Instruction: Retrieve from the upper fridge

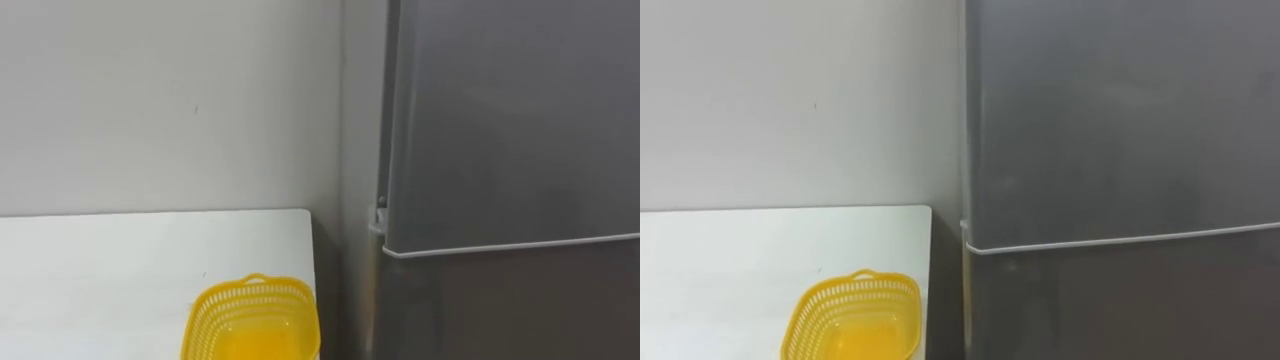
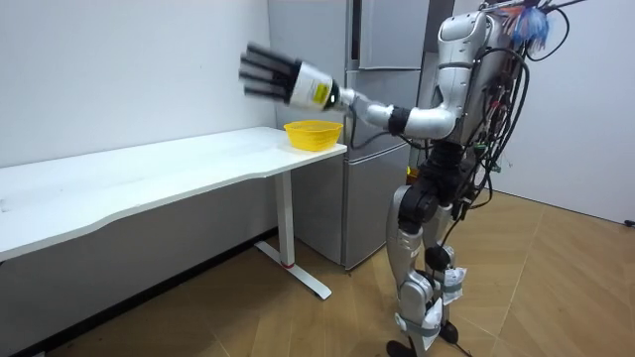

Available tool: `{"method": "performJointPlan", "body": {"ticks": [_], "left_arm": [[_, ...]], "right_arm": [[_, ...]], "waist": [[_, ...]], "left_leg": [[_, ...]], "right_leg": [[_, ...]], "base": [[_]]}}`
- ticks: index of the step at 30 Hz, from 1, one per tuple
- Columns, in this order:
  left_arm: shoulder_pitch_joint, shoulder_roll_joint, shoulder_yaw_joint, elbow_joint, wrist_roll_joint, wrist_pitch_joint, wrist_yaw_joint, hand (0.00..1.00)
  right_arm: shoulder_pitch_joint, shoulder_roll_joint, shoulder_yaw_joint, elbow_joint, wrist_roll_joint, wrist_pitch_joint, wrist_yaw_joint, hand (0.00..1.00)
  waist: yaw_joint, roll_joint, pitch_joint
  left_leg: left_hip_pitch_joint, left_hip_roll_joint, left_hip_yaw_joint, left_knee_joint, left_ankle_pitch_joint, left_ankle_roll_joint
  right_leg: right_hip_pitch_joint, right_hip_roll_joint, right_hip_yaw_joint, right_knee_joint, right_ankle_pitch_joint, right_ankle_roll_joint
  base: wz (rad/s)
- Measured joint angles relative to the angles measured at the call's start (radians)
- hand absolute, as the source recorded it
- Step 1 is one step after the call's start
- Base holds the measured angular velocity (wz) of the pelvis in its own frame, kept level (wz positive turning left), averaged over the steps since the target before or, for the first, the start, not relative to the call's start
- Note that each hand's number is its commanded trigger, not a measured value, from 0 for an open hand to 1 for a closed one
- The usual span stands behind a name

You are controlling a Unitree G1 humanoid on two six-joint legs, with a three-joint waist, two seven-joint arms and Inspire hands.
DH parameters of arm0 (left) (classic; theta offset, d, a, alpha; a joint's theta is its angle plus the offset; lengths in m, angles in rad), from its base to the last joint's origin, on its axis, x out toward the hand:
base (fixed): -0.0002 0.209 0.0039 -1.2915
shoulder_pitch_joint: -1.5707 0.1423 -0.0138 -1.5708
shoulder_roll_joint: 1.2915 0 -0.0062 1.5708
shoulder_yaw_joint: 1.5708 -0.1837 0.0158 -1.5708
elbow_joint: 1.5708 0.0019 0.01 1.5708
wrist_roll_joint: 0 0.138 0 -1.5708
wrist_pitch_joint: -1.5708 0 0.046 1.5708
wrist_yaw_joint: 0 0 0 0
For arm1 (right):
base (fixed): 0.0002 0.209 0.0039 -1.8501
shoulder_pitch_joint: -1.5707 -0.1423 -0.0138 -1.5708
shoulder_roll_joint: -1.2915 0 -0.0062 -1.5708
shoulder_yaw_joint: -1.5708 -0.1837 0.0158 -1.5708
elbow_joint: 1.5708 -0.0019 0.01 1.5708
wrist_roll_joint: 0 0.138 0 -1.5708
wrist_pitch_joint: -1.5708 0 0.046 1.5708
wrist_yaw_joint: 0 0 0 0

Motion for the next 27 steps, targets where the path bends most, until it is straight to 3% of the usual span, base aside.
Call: {"method": "performJointPlan", "body": {"ticks": [5,10,11,15,22,27], "left_arm": [[-0.038,0.009,0.006,-0.171,-0.008,-0.01,-0.113,0.0],[-0.113,0.009,-0.07,-0.263,-0.041,-0.005,-0.277,0.0],[-0.135,0.009,-0.097,-0.278,-0.064,-0.005,-0.319,0.0],[-0.15,0.009,-0.148,-0.316,-0.17,0.001,-0.454,0.0],[-0.204,0.008,-0.313,-0.338,-0.256,0.09,-0.715,0.0],[-0.232,0.008,-0.358,-0.338,-0.258,0.146,-0.852,0.0]], "right_arm": [[0.003,0.0,-0.001,0.003,-0.006,-0.005,0.047,0.0],[-0.001,-0.004,0.0,0.009,-0.002,-0.004,0.089,0.0],[-0.005,-0.004,0.0,0.014,-0.002,-0.004,0.097,0.0],[-0.022,0.0,0.0,0.036,-0.016,-0.005,0.105,0.0],[-0.065,-0.003,0.0,0.057,-0.079,0.015,0.119,0.0],[-0.08,-0.005,0.0,0.06,-0.09,0.015,0.127,0.0]], "waist": [[-0.012,0.006,0.0057],[-0.029,0.007,0.0094],[-0.032,0.007,0.0143],[-0.058,0.01,0.0163],[-0.091,0.009,0.0189],[-0.117,0.01,0.0169]], "left_leg": [[-0.007,-0.002,-0.009,0.001,0.0,0.0],[-0.018,-0.003,-0.014,0.004,0.0,0.0],[-0.019,-0.003,-0.015,0.003,0.0,0.0],[-0.023,-0.003,-0.018,0.003,0.0,0.001],[-0.046,-0.006,-0.019,0.021,0.001,0.001],[-0.051,-0.003,-0.012,0.029,0.001,0.001]], "right_leg": [[0.0,-0.002,-0.01,-0.003,0.0,0.0],[-0.002,-0.003,-0.019,-0.018,0.0,0.0],[-0.003,-0.003,-0.019,-0.018,0.0,0.0],[-0.001,-0.003,-0.019,-0.019,0.0,0.0],[-0.018,-0.005,-0.018,-0.016,0.0,0.001],[-0.02,-0.004,-0.018,-0.014,0.001,-0.001]], "base": [[0.07],[0.05],[0.0],[0.0],[-0.02],[0.02]]}}
